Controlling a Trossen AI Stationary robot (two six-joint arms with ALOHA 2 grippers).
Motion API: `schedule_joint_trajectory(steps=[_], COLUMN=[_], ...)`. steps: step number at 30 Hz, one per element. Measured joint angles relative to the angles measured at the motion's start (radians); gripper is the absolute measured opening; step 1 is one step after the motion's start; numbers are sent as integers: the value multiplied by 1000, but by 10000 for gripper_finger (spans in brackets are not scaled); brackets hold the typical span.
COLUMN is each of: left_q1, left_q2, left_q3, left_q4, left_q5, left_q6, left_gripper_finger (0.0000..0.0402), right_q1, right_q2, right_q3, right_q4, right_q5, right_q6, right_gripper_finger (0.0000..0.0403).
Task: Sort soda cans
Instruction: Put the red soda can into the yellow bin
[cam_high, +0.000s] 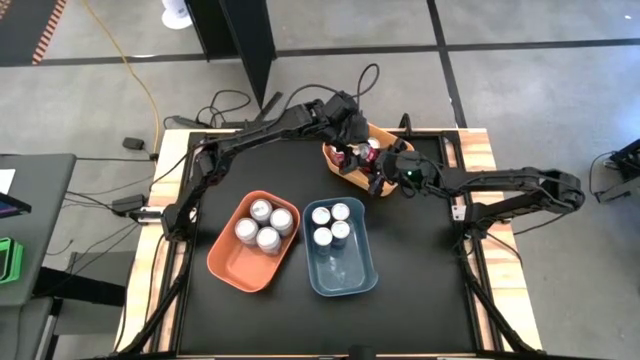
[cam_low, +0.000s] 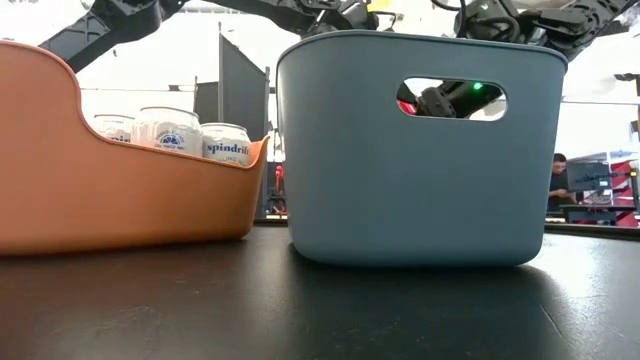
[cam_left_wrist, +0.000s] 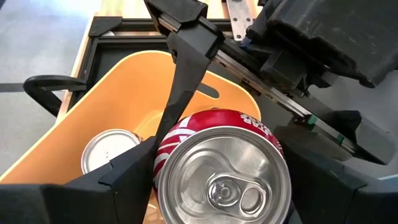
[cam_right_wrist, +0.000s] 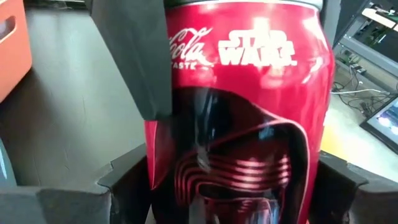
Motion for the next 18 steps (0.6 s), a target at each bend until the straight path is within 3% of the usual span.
schedule_joint_trajectory(steps=[7,14,18], left_q1=[2,16,17], left_q2=[0,0,0], left_q3=[0,0,0], left_q4=[3,-21,-19], left_q5=[-1,-53,-23], left_q6=[4,4,-3], left_gripper_finger=[297,297,297], right_q1=[-14,-5,-5], right_q2=[0,1,1], right_q3=[0,-4,-4], right_q4=[-13,-22,-16], right_q5=[0,8,16], right_q6=[23,49,41], right_gripper_finger=[346,393,394])
